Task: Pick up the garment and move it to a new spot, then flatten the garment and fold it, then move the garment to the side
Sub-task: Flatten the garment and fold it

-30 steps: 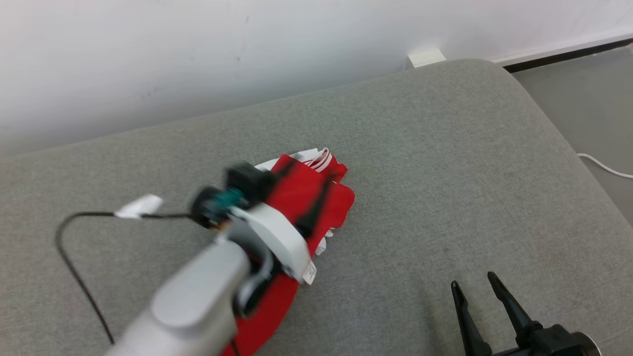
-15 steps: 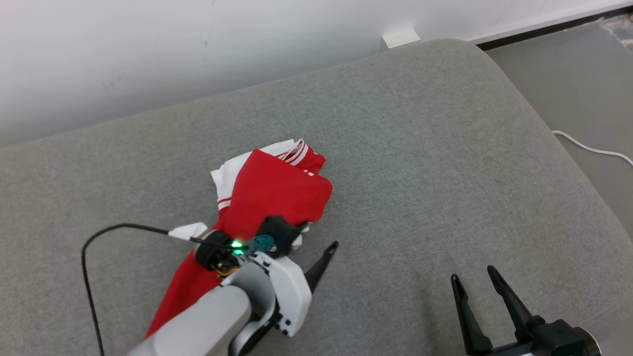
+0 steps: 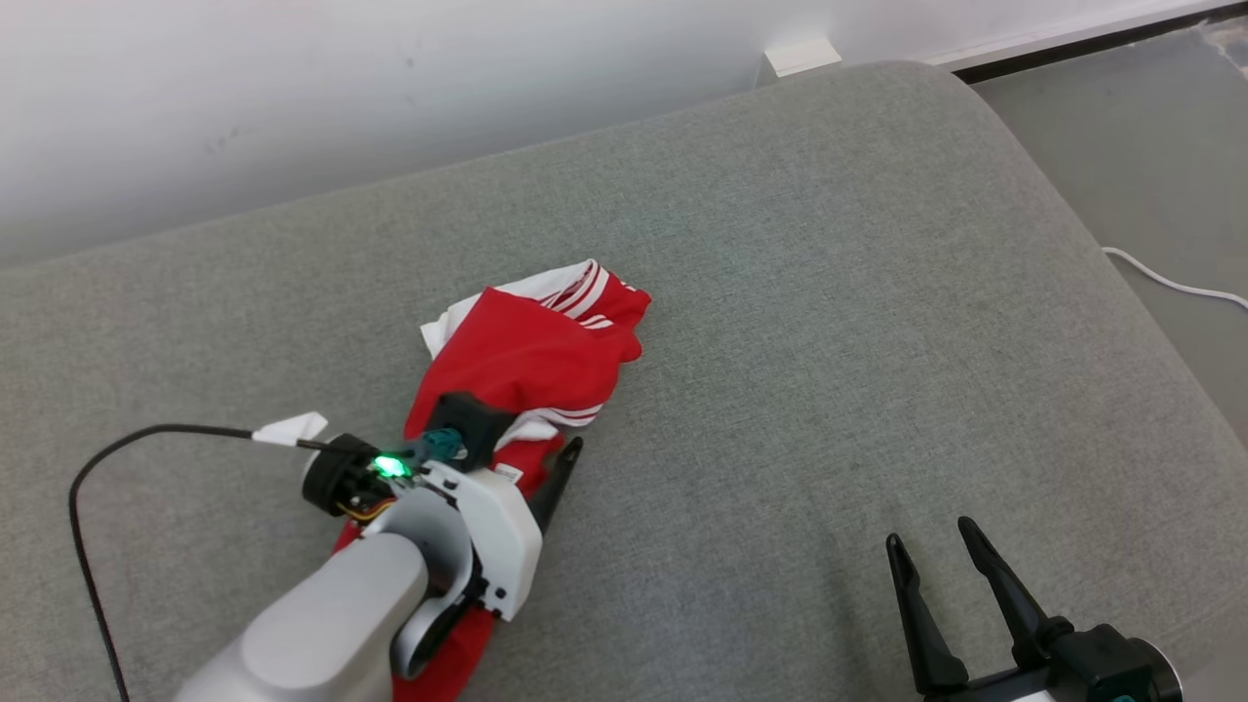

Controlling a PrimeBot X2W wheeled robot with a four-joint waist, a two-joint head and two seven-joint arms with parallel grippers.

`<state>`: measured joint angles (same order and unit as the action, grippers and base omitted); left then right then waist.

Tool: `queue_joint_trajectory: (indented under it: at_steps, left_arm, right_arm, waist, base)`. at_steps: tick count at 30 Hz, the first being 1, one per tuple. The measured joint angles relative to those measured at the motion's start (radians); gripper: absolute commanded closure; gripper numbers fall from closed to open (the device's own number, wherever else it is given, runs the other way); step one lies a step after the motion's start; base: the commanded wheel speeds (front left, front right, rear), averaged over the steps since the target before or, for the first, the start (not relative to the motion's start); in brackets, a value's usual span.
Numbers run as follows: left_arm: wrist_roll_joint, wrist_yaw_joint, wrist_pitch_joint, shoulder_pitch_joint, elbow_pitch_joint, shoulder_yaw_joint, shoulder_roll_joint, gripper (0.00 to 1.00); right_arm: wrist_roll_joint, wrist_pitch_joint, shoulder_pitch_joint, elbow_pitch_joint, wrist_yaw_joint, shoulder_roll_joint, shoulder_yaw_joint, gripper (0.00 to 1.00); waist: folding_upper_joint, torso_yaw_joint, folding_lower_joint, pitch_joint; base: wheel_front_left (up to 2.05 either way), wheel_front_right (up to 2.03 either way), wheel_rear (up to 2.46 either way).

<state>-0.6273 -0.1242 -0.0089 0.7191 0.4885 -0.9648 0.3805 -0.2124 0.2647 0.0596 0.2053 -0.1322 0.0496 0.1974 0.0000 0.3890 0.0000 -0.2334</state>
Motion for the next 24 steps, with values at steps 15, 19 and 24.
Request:
queue_joint_trajectory:
  at_steps: [15,19,24]
  left_arm:
    - [-0.058,0.02,-0.019,0.01,0.04,0.027,-0.017,0.36]
    - [-0.081,0.025,-0.021,0.007,0.045,0.039,-0.023,0.75]
    - [-0.096,0.037,-0.026,0.003,0.029,0.044,-0.035,1.0]
  right_arm:
    - [0.001,0.0,0.0,0.004,0.0,0.0,0.0,0.0]
    - [0.001,0.0,0.0,0.007,0.0,0.0,0.0,0.0]
    - [0.003,0.0,-0.001,0.013,0.0,0.0,-0.001,0.0]
  waist:
    - [0.0001,-0.007,0.0,0.012]
    - [0.0,-0.008,0.0,0.018]
    - [0.0,-0.011,0.0,0.031]
  base:
    - [0.0,0.0,0.0]
    - [0.0,0.0,0.0]
    - [0.0,0.0,0.0]
